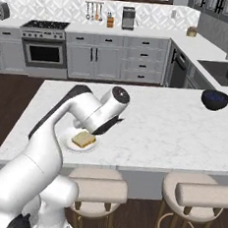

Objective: Start the toaster. Once the lever pops up, take the bread to the plate on the dining counter.

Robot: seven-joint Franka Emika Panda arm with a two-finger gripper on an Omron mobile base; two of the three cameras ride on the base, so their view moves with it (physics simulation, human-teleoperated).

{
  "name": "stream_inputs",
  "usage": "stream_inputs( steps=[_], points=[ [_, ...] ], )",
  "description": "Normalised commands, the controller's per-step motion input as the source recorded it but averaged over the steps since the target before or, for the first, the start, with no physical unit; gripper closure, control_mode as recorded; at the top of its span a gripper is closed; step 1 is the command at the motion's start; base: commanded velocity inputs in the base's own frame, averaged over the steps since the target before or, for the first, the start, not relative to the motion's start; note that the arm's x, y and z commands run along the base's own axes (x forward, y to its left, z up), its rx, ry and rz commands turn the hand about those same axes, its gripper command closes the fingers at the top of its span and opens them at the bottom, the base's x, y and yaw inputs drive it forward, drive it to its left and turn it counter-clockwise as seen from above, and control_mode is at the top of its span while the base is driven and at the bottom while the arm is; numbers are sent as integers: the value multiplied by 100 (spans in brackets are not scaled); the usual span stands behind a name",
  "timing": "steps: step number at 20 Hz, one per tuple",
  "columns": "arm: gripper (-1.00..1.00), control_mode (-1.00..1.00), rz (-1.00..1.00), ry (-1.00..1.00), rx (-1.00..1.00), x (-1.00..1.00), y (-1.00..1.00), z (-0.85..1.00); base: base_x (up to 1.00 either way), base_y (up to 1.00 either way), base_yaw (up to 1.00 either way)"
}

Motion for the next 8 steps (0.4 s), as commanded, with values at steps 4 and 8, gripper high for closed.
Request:
stream_inputs(
  steps=[4,8],
  points=[
    [-100,-100,-47,-4,-5,-100,17,36,0,0,0],
    [-100,-100,-40,-2,-2,-100,22,50,0,0,0]
  ],
)
